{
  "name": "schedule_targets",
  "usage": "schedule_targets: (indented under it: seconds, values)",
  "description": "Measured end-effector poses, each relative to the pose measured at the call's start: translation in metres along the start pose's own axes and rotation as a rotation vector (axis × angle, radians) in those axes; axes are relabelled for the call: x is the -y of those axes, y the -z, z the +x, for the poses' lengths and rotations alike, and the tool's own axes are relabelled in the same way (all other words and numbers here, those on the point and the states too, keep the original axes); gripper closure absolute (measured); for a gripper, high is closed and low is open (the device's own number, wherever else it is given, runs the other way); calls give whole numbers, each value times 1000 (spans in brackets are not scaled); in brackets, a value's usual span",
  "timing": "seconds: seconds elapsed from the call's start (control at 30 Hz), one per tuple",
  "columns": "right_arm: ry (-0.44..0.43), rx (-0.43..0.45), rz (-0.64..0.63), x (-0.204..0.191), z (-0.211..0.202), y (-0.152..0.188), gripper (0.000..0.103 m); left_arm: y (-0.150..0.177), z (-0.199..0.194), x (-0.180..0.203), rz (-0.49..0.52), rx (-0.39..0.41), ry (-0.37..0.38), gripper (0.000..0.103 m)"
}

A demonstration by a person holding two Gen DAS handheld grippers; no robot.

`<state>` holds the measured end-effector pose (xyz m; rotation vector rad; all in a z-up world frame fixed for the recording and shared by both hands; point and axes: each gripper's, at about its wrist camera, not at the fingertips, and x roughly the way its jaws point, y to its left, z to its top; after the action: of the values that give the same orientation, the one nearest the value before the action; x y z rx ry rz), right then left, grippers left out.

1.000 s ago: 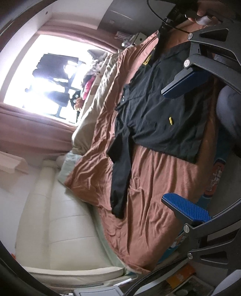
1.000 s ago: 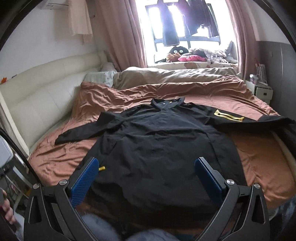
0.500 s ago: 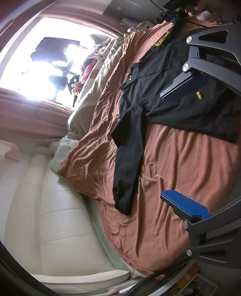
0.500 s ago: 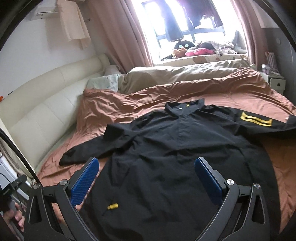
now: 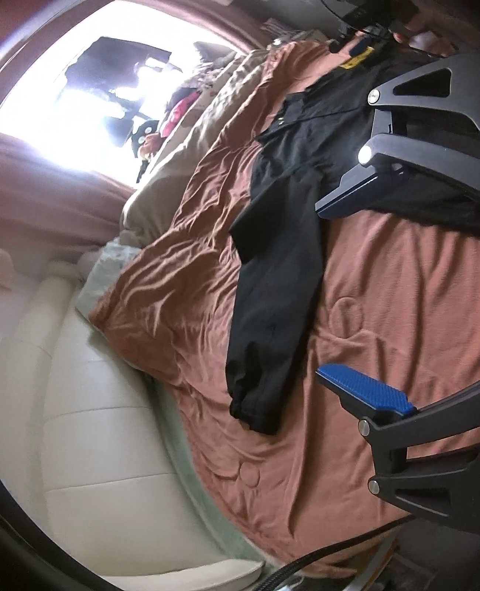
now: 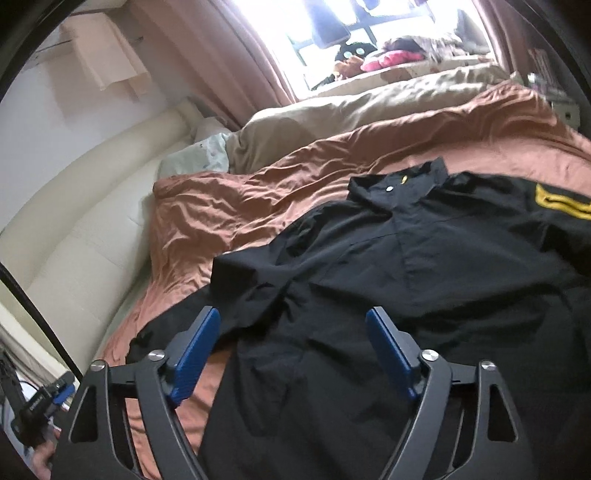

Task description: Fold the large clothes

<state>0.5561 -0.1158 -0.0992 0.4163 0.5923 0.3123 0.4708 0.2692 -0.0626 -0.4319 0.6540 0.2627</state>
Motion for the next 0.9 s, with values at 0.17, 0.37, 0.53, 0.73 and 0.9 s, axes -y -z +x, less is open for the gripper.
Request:
schedule_targets:
  seconds: [0.17,0.37,0.53,0.73,0.9]
  values:
    - [-35,-56,83,10,54,-21,41,-18,45,-16,-43,-50,-30,21]
    - [-90,-147,210,34,122,-43,62,-29,104,-49,-152,-126,-57,21]
    - [-109,-208,278,47,171,-47,73,-30,142,-75,-214,-168,-127,24]
    - [-147,-262,325,55,229,-48,82,-24,182,-106,-292,-228,-168,25]
    - [-167,-317,339,61,274,-48,92,-16,208,-124,-346,-253,-206,39]
